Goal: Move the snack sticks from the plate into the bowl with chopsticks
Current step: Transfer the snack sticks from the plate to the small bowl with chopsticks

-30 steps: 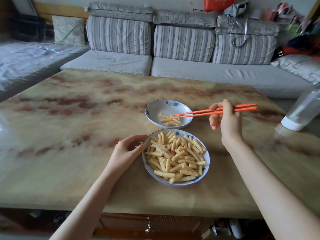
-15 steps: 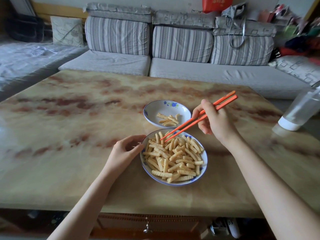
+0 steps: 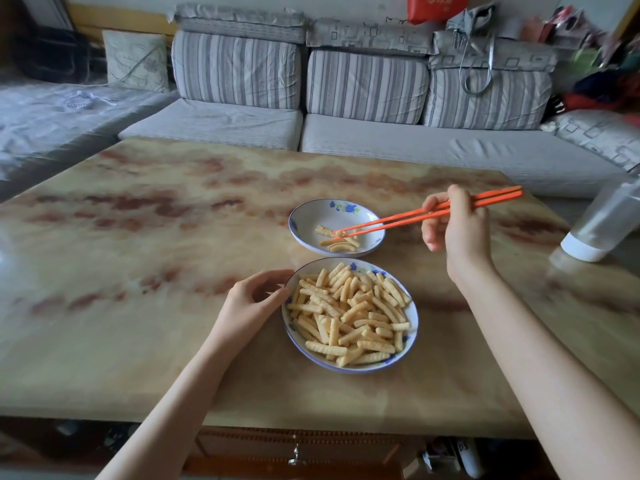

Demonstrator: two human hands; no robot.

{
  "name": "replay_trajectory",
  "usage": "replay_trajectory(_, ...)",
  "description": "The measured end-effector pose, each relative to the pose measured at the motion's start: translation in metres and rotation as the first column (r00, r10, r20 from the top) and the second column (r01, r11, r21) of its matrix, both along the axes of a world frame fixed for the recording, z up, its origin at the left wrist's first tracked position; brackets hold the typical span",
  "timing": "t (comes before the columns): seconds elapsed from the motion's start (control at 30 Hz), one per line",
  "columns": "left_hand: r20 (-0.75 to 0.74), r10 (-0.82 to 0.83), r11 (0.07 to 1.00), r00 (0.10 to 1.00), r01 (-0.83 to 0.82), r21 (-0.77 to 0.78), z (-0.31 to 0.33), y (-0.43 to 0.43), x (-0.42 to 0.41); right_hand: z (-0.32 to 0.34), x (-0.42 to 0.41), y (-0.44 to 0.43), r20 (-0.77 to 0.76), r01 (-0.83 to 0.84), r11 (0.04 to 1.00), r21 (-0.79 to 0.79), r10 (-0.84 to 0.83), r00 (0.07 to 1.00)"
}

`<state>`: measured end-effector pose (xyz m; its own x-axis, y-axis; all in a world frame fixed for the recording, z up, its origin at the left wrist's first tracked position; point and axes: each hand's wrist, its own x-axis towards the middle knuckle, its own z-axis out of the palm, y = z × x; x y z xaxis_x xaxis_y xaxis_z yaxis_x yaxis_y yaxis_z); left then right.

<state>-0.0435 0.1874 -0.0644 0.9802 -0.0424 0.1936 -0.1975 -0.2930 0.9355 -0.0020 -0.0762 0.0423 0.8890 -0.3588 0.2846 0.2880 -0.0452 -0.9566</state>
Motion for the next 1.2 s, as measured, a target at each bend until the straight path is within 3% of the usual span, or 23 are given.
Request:
replay_trajectory(0.47,0.002,0.002,1.000,1.000,-0.002,0.004,0.000,0.001,0.000,-0.022,0.019,0.018,-0.049,0.063,0.997,0.054,-0.060,0.997)
replay_trajectory(0.63,0.000,-0.011,1.000,1.000,0.011,-0.006,-0.001,0.001,0.001,-0.011,0.003,0.001,-0.006,-0.047,0.999,0.012,0.047,0.999)
replay_trajectory(0.93,-0.006,-0.002,1.000,1.000,0.002,-0.008,-0.002,0.000,0.001,0.004,-0.008,0.005,-0.056,-0.273,0.923,-0.271,0.267,0.962)
replay_trajectory(1.2,-0.009,0.000,1.000,1.000,0.000,-0.007,-0.002,0.000,0.002,-0.007,-0.008,0.011,-0.089,-0.291,0.925,-0.246,0.277,0.957)
